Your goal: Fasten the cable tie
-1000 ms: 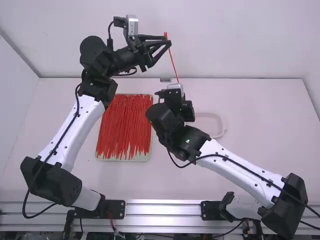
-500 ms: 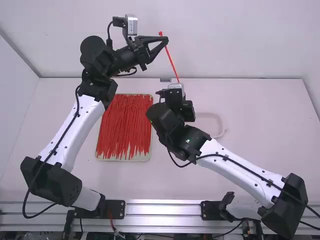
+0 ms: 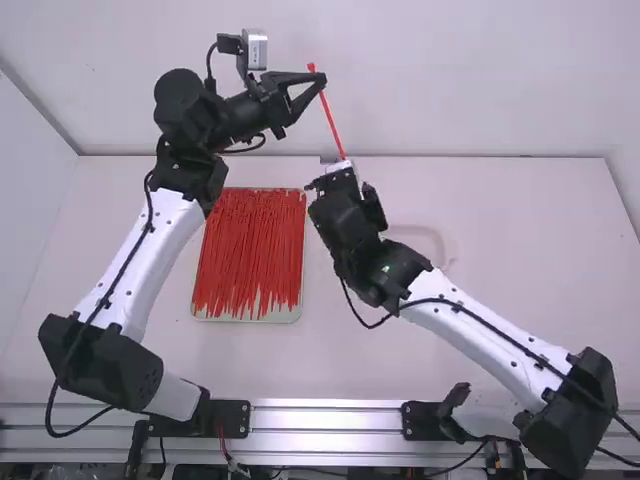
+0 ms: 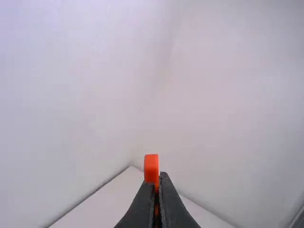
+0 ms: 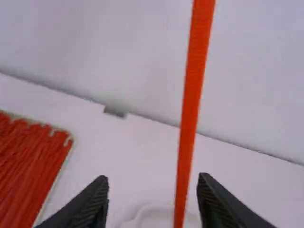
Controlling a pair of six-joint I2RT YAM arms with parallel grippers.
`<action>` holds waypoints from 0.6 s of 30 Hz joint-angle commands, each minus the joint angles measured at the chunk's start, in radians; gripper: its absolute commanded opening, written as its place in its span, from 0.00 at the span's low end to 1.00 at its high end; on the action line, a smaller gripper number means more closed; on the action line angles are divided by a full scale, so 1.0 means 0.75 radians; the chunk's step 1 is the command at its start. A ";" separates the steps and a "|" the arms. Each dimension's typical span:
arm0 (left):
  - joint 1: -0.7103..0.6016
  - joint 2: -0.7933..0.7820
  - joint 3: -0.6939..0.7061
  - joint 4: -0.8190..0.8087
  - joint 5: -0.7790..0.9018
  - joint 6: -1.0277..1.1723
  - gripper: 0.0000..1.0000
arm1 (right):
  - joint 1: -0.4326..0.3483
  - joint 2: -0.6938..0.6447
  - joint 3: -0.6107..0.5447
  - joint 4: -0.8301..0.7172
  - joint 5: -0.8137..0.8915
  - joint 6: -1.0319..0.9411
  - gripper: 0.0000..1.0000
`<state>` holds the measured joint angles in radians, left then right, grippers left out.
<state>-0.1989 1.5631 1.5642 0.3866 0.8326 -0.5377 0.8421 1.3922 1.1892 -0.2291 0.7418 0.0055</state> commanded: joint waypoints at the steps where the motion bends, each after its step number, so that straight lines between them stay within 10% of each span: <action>1: 0.056 -0.003 0.017 -0.023 -0.006 0.053 0.02 | -0.017 -0.025 -0.010 -0.007 -0.336 -0.116 0.58; 10: 0.176 -0.003 0.017 -0.138 0.205 0.165 0.02 | -0.046 -0.251 -0.010 -0.019 -0.695 -0.300 0.80; 18: 0.171 -0.003 0.017 -0.188 0.507 0.265 0.02 | -0.325 -0.350 -0.010 0.068 -1.251 -0.343 0.85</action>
<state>-0.0685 1.5635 1.5642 0.2417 1.0977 -0.3748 0.6518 1.1358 1.1824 -0.1833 0.0059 -0.2382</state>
